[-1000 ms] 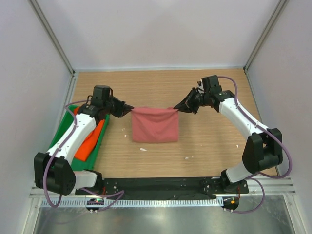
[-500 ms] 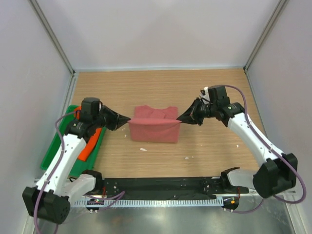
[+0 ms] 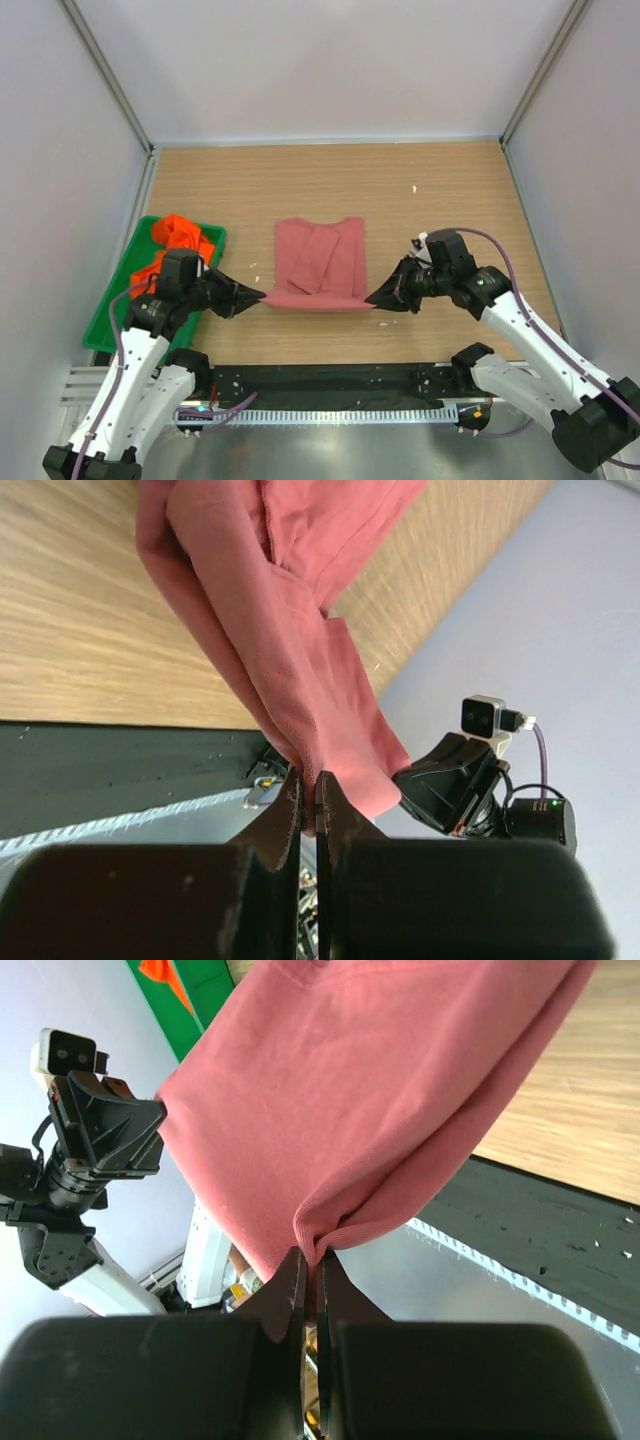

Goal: Fold and stack the t-shirts
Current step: Fold the tshirt

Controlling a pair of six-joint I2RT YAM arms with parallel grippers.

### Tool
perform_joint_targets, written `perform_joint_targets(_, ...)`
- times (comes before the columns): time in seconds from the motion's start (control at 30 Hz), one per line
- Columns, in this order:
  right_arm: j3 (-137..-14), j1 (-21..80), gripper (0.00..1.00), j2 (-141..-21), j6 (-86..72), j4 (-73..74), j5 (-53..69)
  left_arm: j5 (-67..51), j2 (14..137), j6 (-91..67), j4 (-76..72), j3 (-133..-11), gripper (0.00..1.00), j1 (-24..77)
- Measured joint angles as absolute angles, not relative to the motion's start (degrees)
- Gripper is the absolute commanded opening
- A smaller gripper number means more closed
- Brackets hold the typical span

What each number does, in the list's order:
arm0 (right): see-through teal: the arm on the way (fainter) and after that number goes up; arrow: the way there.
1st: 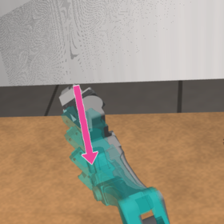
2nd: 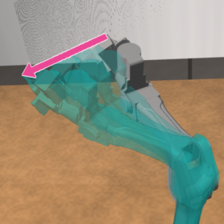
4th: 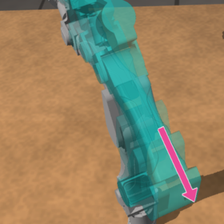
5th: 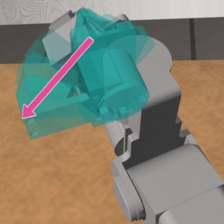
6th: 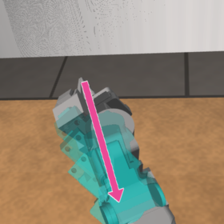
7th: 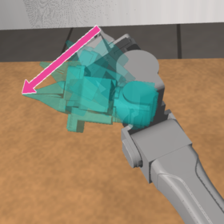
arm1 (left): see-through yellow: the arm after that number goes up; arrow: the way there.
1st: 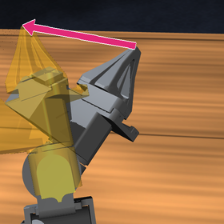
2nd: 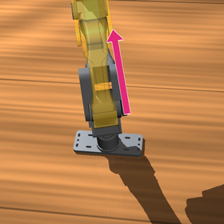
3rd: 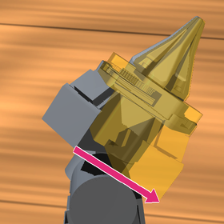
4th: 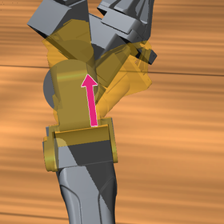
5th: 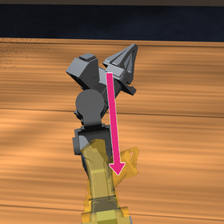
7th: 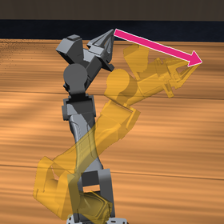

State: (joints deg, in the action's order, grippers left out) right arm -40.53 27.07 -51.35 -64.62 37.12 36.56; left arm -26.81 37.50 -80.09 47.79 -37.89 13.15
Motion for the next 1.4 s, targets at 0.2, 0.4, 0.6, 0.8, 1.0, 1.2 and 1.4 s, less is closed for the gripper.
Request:
perform_joint_targets(0.2,-34.57,27.27,0.01,-45.6,-69.49,35.38,36.67,-28.8,34.44,-80.09,50.61,-34.83,0.0,13.17)
perform_joint_targets(0.4,-32.29,27.24,0.01,-47.46,-74.11,30.94,36.82,-28.97,38.96,-78.46,51.92,-35.22,0.0,13.15)
perform_joint_targets(0.6,-34.2,24.86,0.02,-55.05,-75.99,25.96,37.41,-26.68,51.88,-75.53,49.5,-43.05,0.0,13.13)
perform_joint_targets(0.8,-37.47,19.46,0.02,-63.55,-77.62,20.8,39.46,-24.36,64.45,-72.66,44.71,-53.34,0.0,13.13)
perform_joint_targets(1.0,-45.8,15.94,0.02,-73.01,-76.77,19.92,41.56,-22.96,73.89,-71.07,41.67,-60.45,0.0,13.08)
perform_joint_targets(1.2,-50.61,12.4,0.01,-78.91,-75.99,19.11,43.44,-23.0,81.89,-70.15,39.55,-66.41,0.0,13.1)
perform_joint_targets(1.4,-54.0,9.91,0.02,-86.02,-74.94,18.52,45.19,-23.07,89.36,-70.0,38.44,-71.92,0.0,13.1)
